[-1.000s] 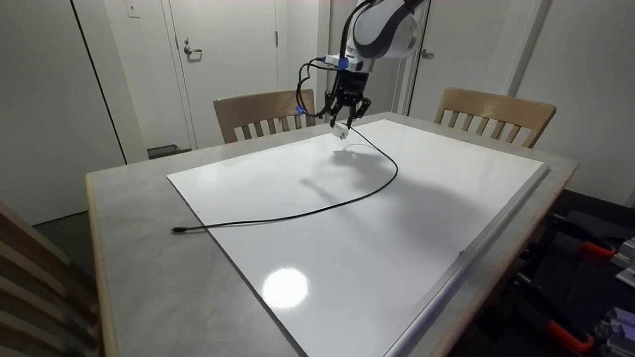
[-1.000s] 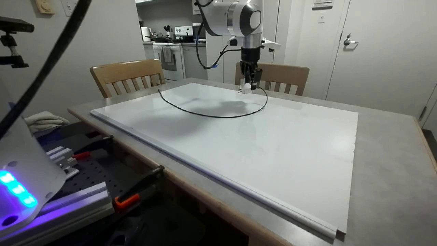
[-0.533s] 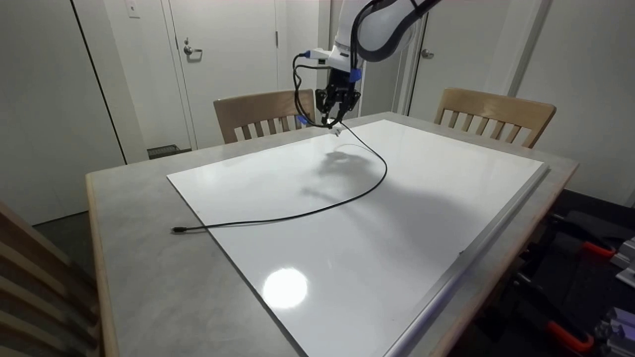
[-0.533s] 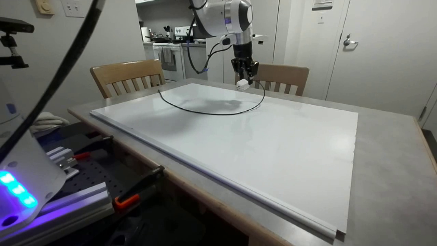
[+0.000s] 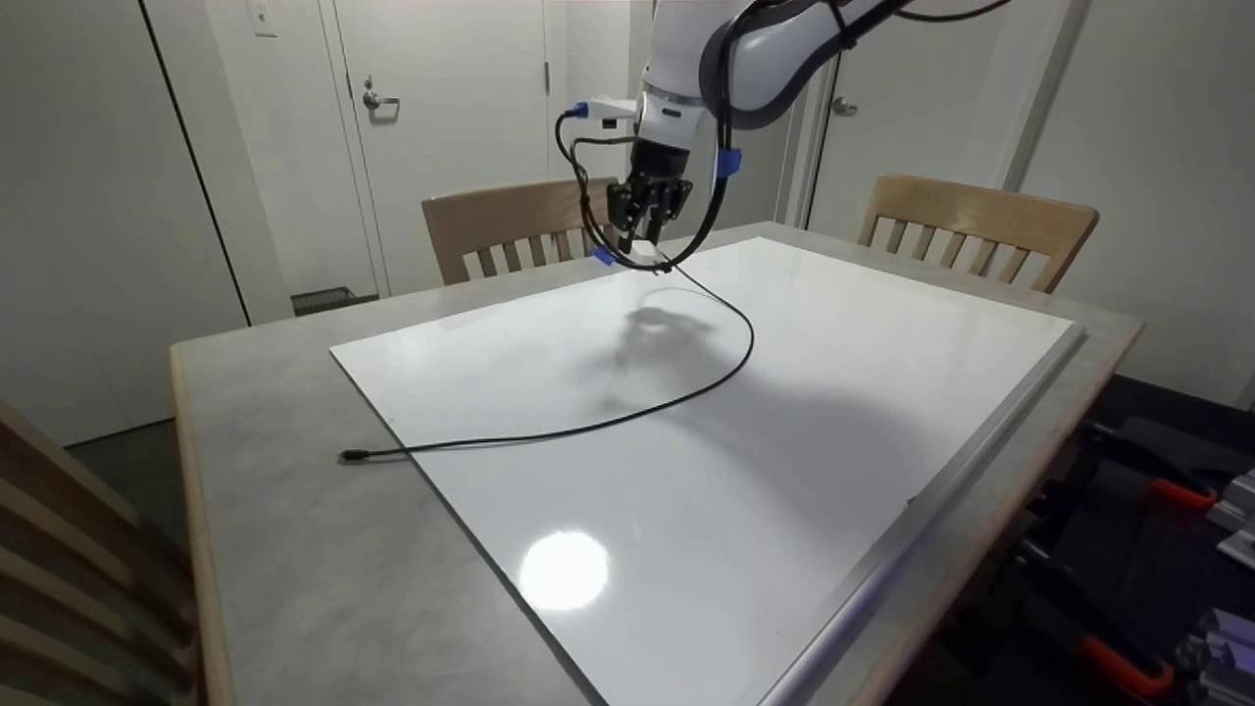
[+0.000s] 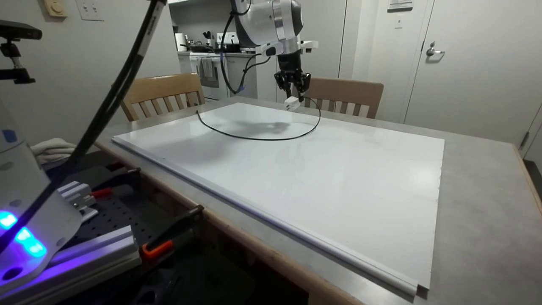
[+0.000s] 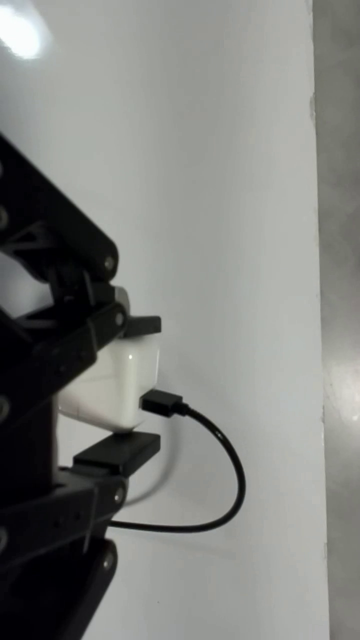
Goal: Put the cable in a circle
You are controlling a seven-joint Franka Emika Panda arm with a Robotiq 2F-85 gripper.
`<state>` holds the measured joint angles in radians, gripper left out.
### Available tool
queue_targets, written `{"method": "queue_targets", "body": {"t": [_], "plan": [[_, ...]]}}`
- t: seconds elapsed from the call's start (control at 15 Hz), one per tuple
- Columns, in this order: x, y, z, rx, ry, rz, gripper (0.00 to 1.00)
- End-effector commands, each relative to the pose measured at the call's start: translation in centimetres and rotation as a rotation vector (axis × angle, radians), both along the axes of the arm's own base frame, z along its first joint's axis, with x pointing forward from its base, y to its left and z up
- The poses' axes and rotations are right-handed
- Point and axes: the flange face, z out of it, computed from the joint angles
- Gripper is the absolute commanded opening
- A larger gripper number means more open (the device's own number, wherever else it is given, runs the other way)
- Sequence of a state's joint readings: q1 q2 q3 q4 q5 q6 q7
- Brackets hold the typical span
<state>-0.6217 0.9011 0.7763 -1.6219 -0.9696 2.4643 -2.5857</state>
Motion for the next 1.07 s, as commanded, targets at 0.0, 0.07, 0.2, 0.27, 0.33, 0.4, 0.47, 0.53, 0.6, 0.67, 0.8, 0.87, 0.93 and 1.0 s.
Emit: {"method": "queue_targets", "body": {"t": [0.0,0.07,0.2,0.27,0.33,0.4,0.47,0.53,0.6,0.67,0.8,0.87,0.93,1.0], "plan": [[0.2,-0.3,0.4,-0.001,-0.012,-0.010,0.26],[0.1,0.3,-0.2,0.014,0.008,0.006,0.26],[-0.3,2.2,-0.6,0.027,0.021,0.039,0.26],[-0.4,3.2,-0.6,0.044,0.033,0.049,0.26],[-0.6,4.0,-1.0,0.056,0.060,0.047,0.26],[-0.7,4.8,-0.9,0.068,0.076,0.050,0.26],[-0.8,5.5,-1.1,0.072,0.103,0.047,0.26],[-1.0,6.1,-1.0,0.072,0.124,0.048,0.26],[-1.2,6.3,-1.2,0.066,0.152,0.052,0.26],[-1.4,6.5,-1.2,0.059,0.175,0.047,0.26],[-1.8,6.5,-1.3,0.053,0.219,0.033,0.26],[-2.0,6.7,-1.4,0.056,0.235,0.030,0.26],[-2.0,6.9,-1.6,0.057,0.247,0.026,0.26],[-2.0,7.2,-1.7,0.062,0.253,0.025,0.26]]}}
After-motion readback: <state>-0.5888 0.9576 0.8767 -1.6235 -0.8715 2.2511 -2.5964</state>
